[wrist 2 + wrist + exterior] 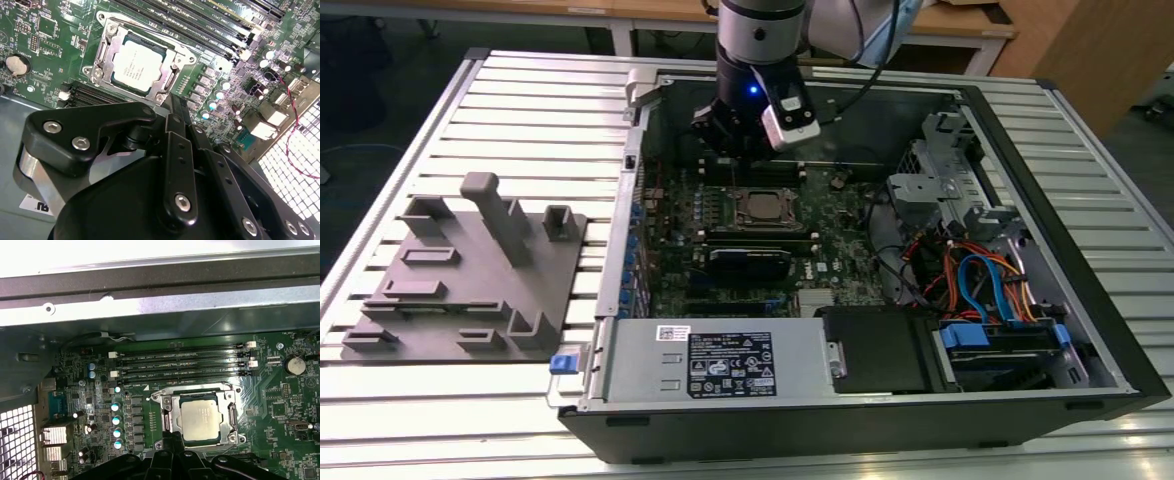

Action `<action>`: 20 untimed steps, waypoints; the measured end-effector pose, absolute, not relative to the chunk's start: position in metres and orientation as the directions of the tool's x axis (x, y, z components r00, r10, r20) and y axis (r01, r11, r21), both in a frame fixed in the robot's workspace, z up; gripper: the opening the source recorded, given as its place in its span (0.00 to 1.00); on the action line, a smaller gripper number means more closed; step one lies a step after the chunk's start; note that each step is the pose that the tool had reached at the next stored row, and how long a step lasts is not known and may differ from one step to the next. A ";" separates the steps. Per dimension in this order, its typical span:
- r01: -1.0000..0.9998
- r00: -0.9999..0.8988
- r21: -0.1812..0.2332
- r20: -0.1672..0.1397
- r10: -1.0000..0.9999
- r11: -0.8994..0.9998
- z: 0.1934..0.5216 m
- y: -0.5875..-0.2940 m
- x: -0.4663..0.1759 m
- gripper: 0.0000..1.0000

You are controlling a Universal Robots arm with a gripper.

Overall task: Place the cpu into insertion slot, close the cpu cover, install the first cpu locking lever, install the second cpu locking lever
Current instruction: 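Install the first cpu locking lever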

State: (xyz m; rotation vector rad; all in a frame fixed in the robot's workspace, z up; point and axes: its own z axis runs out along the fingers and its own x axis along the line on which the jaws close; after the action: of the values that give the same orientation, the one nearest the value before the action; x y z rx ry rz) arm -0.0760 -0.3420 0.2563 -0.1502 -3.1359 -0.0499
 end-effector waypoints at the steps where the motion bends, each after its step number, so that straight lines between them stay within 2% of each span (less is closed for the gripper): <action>1: 0.095 -0.995 0.032 0.003 0.095 0.995 0.256 -0.342 -0.076 0.10; 20: 0.087 -0.996 0.032 -0.002 0.087 0.996 0.256 -0.340 -0.085 0.10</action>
State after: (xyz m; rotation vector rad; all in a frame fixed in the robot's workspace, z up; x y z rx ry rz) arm -0.0846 -0.3398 0.2562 -0.1375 -3.1411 -0.0503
